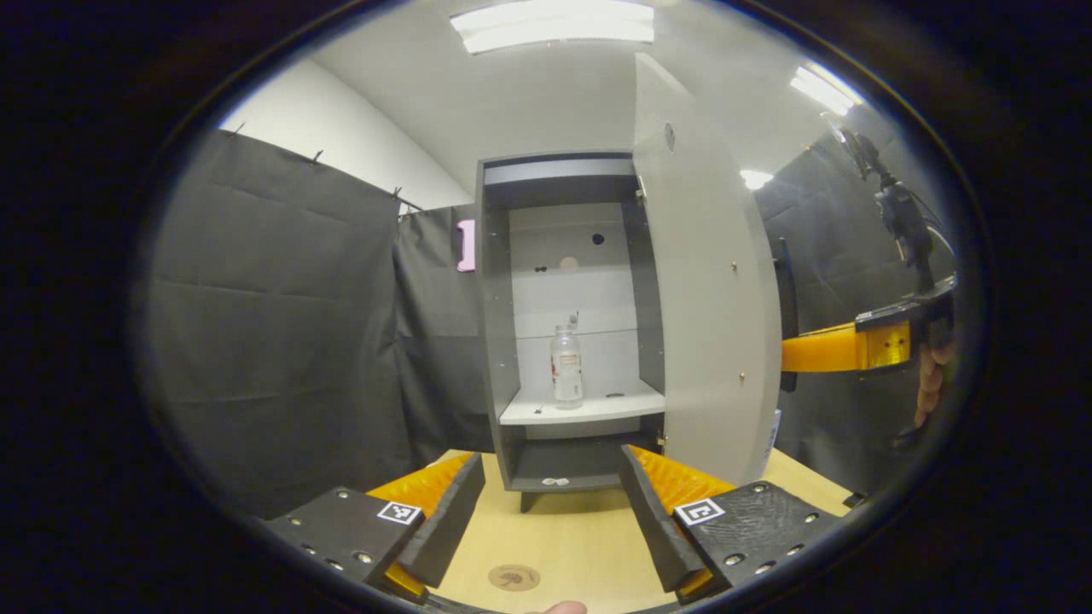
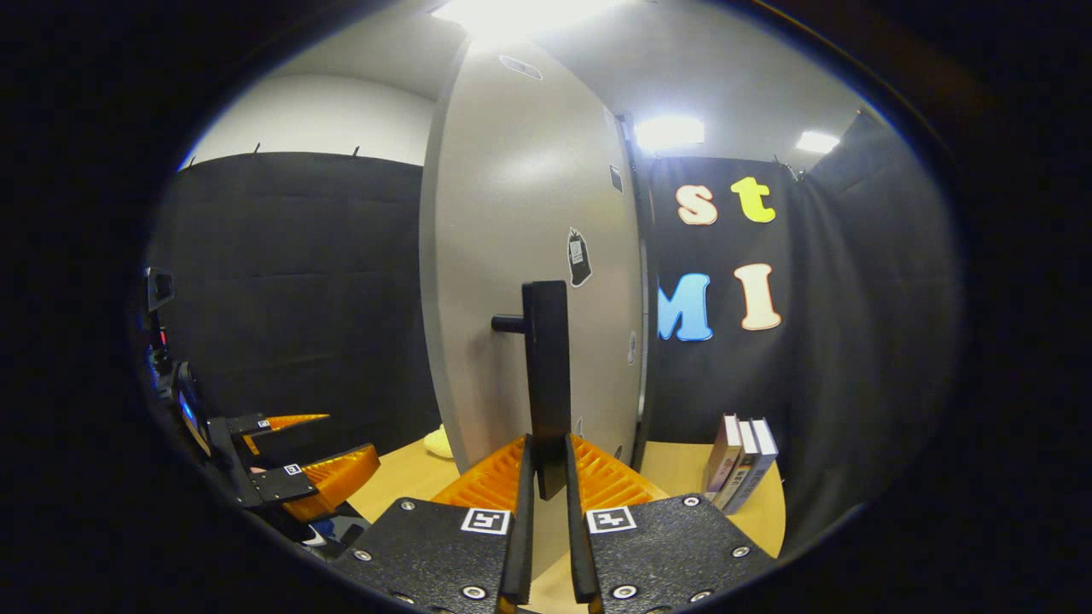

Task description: Open the cabinet door with the right hand, grasp the bottle in the cabinet with the left hand and place it on the coaster, then close the cabinet door with the right hand.

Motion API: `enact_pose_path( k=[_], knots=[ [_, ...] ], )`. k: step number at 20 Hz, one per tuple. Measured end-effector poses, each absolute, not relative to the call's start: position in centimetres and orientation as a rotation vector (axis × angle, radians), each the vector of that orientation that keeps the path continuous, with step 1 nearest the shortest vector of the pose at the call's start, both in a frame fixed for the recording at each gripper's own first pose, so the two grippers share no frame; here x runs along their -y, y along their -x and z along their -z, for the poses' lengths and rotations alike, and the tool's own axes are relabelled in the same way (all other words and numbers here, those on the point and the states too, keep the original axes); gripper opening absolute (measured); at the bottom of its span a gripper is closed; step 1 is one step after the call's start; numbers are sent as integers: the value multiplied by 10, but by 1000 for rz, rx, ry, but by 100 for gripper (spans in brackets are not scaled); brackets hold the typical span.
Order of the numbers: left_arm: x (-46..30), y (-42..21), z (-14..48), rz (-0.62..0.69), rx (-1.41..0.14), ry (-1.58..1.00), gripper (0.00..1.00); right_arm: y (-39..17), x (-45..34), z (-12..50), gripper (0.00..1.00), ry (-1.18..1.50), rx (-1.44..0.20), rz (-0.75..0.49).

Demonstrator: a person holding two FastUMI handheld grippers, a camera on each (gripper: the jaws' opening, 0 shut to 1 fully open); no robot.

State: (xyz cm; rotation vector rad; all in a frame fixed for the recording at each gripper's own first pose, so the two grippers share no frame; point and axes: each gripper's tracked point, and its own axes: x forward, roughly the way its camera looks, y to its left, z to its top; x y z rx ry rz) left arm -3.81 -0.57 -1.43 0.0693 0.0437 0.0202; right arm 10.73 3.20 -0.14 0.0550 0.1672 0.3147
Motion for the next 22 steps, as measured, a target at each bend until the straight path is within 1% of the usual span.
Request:
enact_pose_path(
  k=[3, 7, 13, 15, 16, 17, 18, 20, 21, 22],
  knots=[
    [12, 33, -8, -40, 23, -89, 92, -109, -1, 11, 19, -23, -165, -206],
    [27, -4, -3, 9, 13, -79, 94, -106, 19, 14, 19, -111, -168, -102],
    [34, -94, 17, 54, -2, -64, 94, -108, 20, 19, 18, -100, -182, -92],
    [36, -131, 18, 77, 8, -56, 94, -100, 35, 17, 22, -90, -170, -57],
    [36, -151, 17, 82, 18, -62, 92, -93, 46, 16, 39, -99, -161, -18],
    [37, -170, 18, 85, 22, -69, 92, -85, 56, 17, 49, -113, -152, 23],
    [37, -190, 20, 87, 20, -66, 94, -77, 65, 19, 70, -122, -138, 69],
    [36, -229, 25, 89, 32, -62, 94, -62, 96, 18, 88, -108, -107, 195],
    [33, -247, 29, 78, 35, -78, 94, -57, 114, 18, 93, -88, -94, 264],
    [29, -264, 33, 70, 37, -85, 92, -55, 132, 23, 93, -74, -100, 327]
  ],
)
